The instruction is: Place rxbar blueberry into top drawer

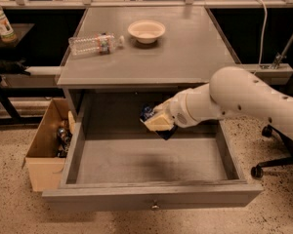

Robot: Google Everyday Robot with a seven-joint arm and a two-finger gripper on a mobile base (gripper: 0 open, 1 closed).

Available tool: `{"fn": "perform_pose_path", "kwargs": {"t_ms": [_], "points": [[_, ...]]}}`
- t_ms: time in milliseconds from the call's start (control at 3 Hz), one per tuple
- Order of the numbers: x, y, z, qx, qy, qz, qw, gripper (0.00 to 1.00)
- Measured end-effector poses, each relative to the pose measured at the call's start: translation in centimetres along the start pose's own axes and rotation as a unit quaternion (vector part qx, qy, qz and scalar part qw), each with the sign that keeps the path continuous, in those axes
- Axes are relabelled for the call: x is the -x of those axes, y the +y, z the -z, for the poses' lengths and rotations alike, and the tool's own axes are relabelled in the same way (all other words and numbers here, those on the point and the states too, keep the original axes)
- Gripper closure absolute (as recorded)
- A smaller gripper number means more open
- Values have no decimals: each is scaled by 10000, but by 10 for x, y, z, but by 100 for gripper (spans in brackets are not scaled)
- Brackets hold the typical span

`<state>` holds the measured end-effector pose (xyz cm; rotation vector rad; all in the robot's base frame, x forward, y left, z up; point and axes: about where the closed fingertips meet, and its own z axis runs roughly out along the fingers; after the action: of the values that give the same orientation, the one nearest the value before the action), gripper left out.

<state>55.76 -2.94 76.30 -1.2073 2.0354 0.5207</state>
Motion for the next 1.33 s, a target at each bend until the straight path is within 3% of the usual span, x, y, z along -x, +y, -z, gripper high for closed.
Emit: {"fn": "perform_pose_path", "kwargs": {"t_ms": [333,1000,1333], "points": [[-48,-2,-24,126,223,-465,9986,100],[-90,-5,-45,198,480,-892,9947,100],[-100,-3,-49,178,606,-964,9933,100]]}}
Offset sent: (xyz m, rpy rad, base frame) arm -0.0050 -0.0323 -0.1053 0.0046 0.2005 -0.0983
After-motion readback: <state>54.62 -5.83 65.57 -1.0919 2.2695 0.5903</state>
